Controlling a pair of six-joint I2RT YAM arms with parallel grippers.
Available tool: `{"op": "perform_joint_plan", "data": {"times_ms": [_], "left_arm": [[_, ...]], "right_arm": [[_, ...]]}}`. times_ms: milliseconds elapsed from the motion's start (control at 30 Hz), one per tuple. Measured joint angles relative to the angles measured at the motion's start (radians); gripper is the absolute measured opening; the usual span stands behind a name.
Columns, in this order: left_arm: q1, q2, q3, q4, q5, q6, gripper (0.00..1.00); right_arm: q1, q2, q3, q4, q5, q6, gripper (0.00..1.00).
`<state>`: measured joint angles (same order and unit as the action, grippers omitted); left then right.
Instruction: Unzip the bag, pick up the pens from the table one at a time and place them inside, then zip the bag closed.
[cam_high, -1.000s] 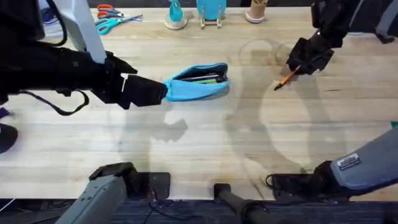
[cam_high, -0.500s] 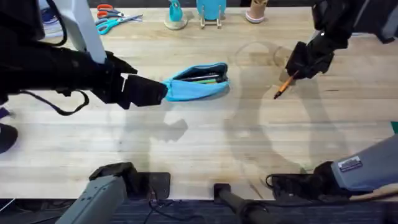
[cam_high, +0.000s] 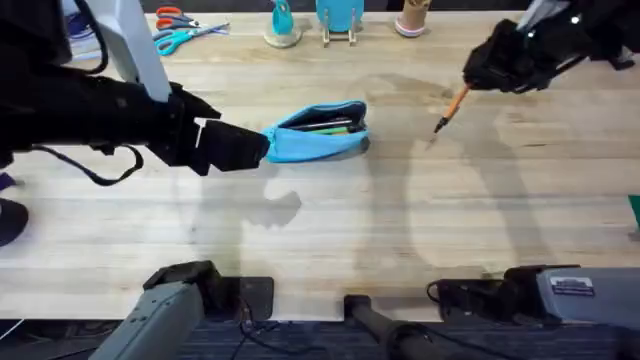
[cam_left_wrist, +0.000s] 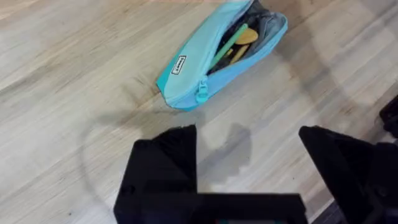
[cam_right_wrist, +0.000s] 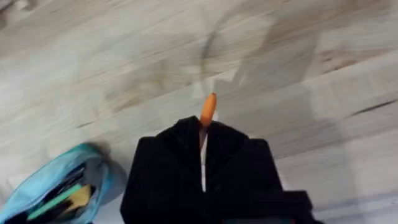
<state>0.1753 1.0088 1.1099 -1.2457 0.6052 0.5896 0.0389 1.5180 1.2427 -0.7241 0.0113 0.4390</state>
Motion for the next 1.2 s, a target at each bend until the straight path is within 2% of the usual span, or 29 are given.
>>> {"op": "perform_joint_plan", "data": {"times_ms": [200, 433, 967, 1200], "left_arm": [[0.000, 0.000, 0.000, 0.000, 0.000, 0.000, 0.996], [0.000, 0.000, 0.000, 0.000, 0.000, 0.000, 0.996], [0.000, 0.000, 0.000, 0.000, 0.000, 0.000, 0.995], [0.000, 0.000, 0.000, 0.000, 0.000, 0.000, 0.996]], "right_arm": [[0.069, 0.000, 0.000, 0.098, -0.132, -0.119, 0.032], [0.116, 0.000, 0.000, 0.245, -0.364, -0.405, 0.032], [0.132, 0.000, 0.000, 0.252, -0.874, -1.265, 0.032], [0.178, 0.020, 0.000, 0.253, -0.955, -1.464, 0.032]]}}
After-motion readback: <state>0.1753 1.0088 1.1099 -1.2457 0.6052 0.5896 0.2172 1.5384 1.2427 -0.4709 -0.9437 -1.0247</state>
